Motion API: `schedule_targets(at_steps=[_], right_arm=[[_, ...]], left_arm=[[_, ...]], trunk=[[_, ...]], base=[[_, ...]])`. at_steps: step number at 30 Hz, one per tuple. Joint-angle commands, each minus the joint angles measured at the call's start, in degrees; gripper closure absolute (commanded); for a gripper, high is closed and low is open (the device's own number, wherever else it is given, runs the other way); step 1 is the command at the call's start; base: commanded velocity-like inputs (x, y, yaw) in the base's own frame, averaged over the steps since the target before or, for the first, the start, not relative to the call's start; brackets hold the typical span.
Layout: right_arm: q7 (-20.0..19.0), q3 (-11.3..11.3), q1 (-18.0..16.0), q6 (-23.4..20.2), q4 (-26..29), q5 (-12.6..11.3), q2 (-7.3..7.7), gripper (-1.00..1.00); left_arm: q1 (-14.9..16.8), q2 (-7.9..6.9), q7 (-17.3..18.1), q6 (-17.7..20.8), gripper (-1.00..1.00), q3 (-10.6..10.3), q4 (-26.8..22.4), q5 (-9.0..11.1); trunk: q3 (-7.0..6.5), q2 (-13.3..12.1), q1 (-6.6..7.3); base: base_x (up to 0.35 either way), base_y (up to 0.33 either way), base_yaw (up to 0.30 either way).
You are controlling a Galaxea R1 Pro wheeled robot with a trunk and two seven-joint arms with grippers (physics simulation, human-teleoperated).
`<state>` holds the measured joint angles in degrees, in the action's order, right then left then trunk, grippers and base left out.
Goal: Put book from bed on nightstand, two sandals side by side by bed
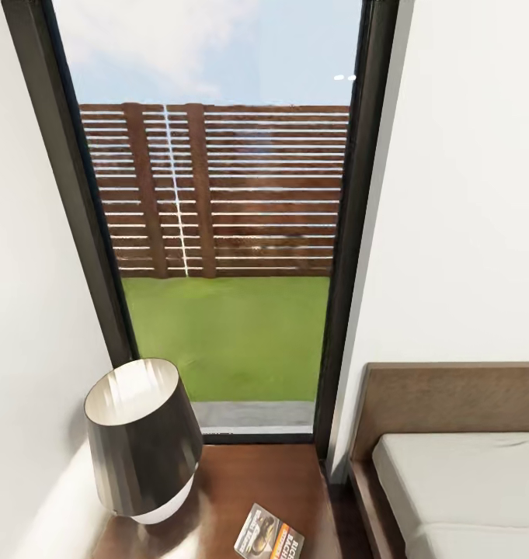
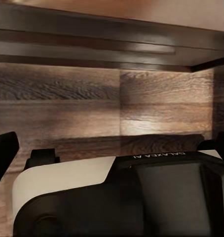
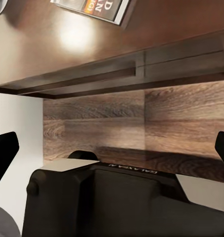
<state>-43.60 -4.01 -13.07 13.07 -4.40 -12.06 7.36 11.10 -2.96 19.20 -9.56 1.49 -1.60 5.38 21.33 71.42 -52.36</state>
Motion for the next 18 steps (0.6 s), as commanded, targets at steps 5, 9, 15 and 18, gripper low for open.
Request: schedule_targets(at_steps=[5, 9, 15, 18], right_arm=[[-0.22, -0.45, -0.08, 0.02, -0.19, -0.06, -0.01, -1.00], [-0.18, -0.47, -0.10, 0.02, -0.18, -0.07, -0.09, -1.00], [0.00, -0.47, -0.05, -0.23, -0.17, -0.10, -0.21, -1.00], [0.30, -0.47, -0.07, -0.23, -0.17, -0.08, -0.22, -1.00]], left_arm=[[-0.18, -0.37, -0.19, -0.49, -1.00, 0.11, 0.27, 0.55], [-0.22, -0.25, -0.45, -0.61, -1.00, 0.10, 0.28, 0.52], [-0.24, -0.21, -0.57, -0.65, -1.00, 0.18, 0.28, 0.59], [-0.26, -0.15, -0.57, -0.64, -1.00, 0.18, 0.28, 0.60]], trunk=[[0.06, 0.04, 0.00], [0.06, 0.04, 0.00], [0.06, 0.04, 0.00], [0.06, 0.04, 0.00]], base=[[0.000, 0.000, 0.000], [0.000, 0.000, 0.000], [0.000, 0.000, 0.000], [0.000, 0.000, 0.000]])
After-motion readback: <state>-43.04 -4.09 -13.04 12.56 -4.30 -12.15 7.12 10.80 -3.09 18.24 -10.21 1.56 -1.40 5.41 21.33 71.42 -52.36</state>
